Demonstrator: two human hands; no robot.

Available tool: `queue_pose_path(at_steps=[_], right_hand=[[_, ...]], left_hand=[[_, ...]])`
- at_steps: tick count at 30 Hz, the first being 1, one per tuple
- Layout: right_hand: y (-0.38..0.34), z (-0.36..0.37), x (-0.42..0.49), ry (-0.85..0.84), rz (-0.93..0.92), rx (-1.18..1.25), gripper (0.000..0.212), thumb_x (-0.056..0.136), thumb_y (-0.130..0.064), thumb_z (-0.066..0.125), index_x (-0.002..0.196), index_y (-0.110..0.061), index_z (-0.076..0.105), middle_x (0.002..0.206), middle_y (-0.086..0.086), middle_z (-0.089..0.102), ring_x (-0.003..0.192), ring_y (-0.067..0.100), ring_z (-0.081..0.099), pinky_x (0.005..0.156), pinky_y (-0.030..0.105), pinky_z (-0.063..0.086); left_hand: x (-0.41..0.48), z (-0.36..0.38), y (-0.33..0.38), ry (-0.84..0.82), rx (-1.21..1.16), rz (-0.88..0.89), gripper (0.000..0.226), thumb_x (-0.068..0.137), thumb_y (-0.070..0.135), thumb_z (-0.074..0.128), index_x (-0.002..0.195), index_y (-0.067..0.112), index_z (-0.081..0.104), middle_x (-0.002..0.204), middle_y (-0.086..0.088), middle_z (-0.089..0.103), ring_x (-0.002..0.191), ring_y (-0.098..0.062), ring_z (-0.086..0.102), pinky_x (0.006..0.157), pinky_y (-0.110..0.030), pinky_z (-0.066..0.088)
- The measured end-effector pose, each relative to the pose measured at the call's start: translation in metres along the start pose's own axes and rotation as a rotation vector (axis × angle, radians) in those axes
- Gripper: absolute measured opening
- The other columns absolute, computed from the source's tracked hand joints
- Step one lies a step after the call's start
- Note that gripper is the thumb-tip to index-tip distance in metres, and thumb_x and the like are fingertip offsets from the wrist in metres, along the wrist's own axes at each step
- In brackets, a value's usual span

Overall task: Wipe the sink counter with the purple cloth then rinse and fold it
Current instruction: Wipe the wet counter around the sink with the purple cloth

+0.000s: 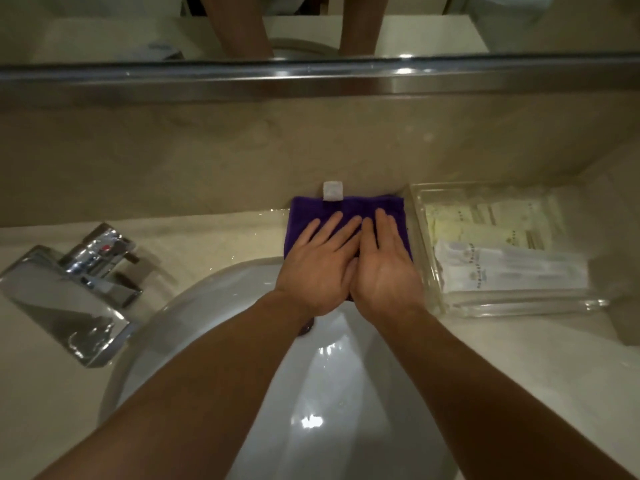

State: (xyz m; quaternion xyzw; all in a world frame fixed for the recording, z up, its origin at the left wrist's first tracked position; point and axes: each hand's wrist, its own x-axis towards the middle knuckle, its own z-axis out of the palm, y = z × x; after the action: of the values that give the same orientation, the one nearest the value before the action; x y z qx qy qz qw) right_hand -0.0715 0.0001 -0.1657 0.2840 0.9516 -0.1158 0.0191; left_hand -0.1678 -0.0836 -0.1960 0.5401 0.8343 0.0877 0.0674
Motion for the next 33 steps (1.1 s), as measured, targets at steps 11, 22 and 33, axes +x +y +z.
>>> queue_pose_path(at_steps=[11, 22, 33], right_hand=[[-0.054, 0.012, 0.015, 0.010, -0.082, 0.115, 0.068, 0.090, -0.030, 0.020, 0.147, 0.003, 0.039, 0.149, 0.022, 0.044, 0.138, 0.041, 0.038, 0.111, 0.047, 0.029], [-0.193, 0.031, 0.031, -0.158, -0.437, 0.121, 0.059, 0.089, -0.028, 0.030, 0.146, -0.020, 0.043, 0.153, 0.002, 0.044, 0.143, 0.026, 0.031, 0.118, 0.044, 0.024], [-0.153, 0.035, 0.034, -0.135, -0.442, 0.178, 0.056, 0.100, -0.025, 0.031, 0.156, -0.016, 0.030, 0.161, 0.002, 0.031, 0.151, 0.023, 0.018, 0.123, 0.039, 0.015]], left_hand=[[-0.038, -0.025, -0.043, -0.016, 0.058, -0.181, 0.054, 0.105, 0.036, 0.014, 0.157, 0.024, 0.020, 0.165, 0.007, 0.017, 0.151, -0.017, 0.016, 0.120, -0.039, 0.009], [-0.127, -0.027, -0.107, -0.173, 0.488, -0.623, 0.084, 0.093, 0.063, 0.020, 0.158, 0.012, 0.004, 0.166, -0.006, 0.012, 0.151, -0.030, 0.011, 0.118, -0.048, -0.015], [-0.117, -0.027, -0.093, -0.006, 0.190, -0.676, 0.072, 0.100, 0.047, 0.032, 0.158, 0.017, 0.002, 0.167, -0.003, 0.000, 0.153, -0.025, -0.001, 0.123, -0.044, -0.001]])
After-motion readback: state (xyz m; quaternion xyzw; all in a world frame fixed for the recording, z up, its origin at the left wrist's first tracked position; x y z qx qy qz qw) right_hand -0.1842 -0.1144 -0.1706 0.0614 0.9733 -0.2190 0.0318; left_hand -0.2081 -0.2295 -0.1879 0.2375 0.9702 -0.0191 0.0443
